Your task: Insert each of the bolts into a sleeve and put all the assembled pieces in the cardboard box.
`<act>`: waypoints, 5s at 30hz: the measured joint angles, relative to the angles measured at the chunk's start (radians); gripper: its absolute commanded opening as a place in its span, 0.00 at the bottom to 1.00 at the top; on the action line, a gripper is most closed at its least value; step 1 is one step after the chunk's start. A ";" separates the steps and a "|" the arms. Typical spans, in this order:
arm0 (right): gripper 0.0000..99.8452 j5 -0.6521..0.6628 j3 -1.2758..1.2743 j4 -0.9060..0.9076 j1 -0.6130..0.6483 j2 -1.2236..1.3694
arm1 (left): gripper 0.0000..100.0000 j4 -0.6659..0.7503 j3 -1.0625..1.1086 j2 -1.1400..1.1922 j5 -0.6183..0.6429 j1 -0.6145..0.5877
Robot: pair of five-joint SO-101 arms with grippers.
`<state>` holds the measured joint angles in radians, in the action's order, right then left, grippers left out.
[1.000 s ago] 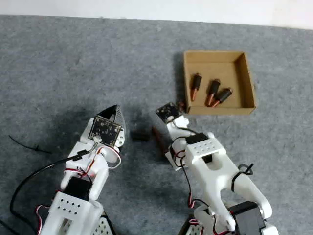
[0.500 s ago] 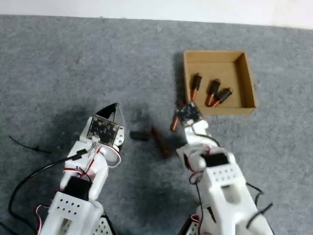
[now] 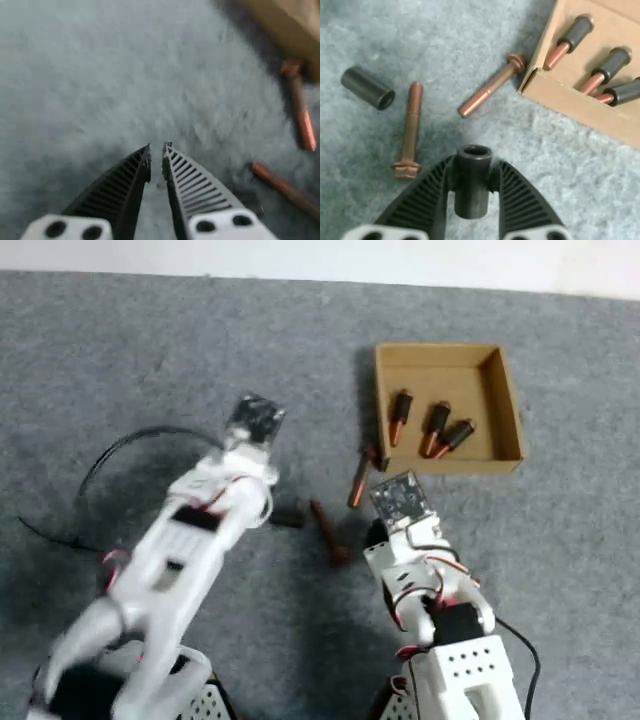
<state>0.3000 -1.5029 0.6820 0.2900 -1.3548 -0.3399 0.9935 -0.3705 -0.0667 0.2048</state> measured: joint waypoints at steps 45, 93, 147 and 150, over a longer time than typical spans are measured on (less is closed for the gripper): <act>0.00 0.003 -0.031 -0.044 -0.040 -0.032 | 0.23 -0.720 -0.552 0.508 0.746 0.368; 0.00 0.003 -0.051 -0.081 -0.043 -0.032 | 0.00 -0.819 -0.617 0.350 0.055 0.163; 0.00 0.003 -0.051 -0.081 -0.041 -0.035 | 0.00 -0.893 -0.855 0.761 0.578 0.296; 0.00 0.003 -0.051 -0.081 -0.041 -0.035 | 0.00 -0.902 -0.868 0.761 0.480 0.290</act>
<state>0.3030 -1.5535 0.6007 0.2486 -1.3901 -1.2421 0.1250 0.3905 0.4135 0.4948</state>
